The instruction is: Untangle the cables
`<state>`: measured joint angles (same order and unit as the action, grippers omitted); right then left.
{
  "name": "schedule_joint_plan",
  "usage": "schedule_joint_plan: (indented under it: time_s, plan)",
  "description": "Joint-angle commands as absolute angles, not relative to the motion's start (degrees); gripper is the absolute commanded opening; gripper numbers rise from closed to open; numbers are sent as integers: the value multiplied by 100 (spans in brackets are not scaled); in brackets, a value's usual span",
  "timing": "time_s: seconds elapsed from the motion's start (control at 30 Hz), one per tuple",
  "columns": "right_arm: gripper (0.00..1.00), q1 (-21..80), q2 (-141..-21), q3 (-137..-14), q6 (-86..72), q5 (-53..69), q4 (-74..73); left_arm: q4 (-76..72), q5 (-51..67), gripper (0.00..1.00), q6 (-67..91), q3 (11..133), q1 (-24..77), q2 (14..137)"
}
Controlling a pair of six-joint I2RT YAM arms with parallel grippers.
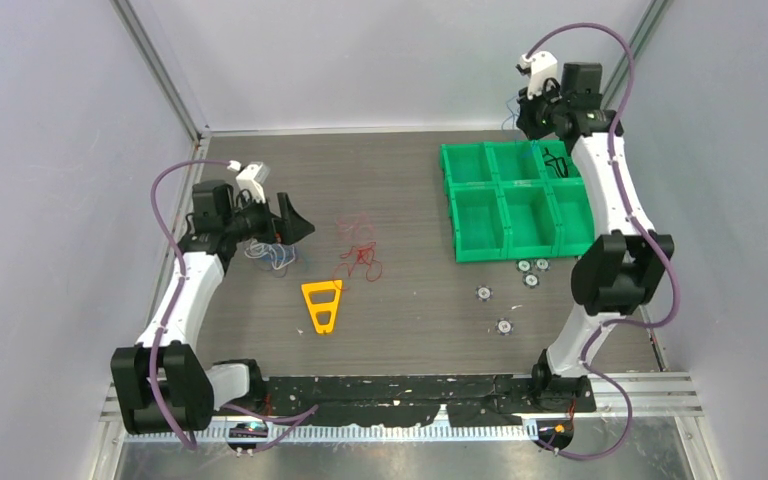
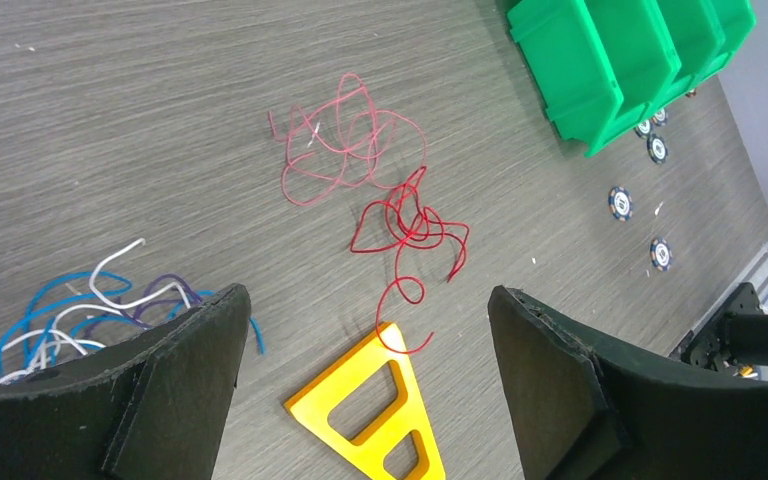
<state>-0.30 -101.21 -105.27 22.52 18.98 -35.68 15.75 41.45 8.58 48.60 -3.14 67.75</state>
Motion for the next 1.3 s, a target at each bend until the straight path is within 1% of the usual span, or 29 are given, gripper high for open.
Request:
schedule_joint_plan:
  time_s: [0.0, 0.1, 0.23, 0.37, 0.57, 0.73, 0.9, 1.03, 1.23, 1.27]
  plan:
    - [5, 82, -11070, -11169, 2699, 1202, -2782, 1575, 3918, 91, 633, 5303, -294, 6868]
    - [5, 86, -11573, -11289, 2849, 852, -2313, 1740, 3777, 92, 521, 5426, -296, 6895]
    - [5, -114, -12041, -10992, 3076, 801, -1497, 1832, 3631, 92, 428, 5478, -298, 6890]
    - [5, -127, -12341, -10959, 3259, 870, -1527, 1995, 3530, 92, 362, 5552, -299, 6935]
    - [5, -219, -12155, -10332, 3463, 1104, -1639, 1992, 3497, 92, 405, 5579, -295, 6988]
    - [5, -312, -12145, -10204, 3687, 1312, -2105, 1969, 3533, 92, 457, 5567, -296, 7021]
    - [5, -362, -12267, -10432, 3818, 1524, -2864, 2045, 3551, 92, 394, 5572, -298, 6969]
    - [5, -390, -12281, -10504, 3890, 1693, -3206, 2104, 3545, 92, 363, 5558, -297, 6943]
    - [5, -395, -12505, -10937, 3928, 1836, -3769, 2171, 3490, 92, 299, 5546, -294, 6930]
    - [11, -396, -12545, -11051, 3924, 1821, -3814, 2177, 3485, 92, 299, 5545, -296, 6928]
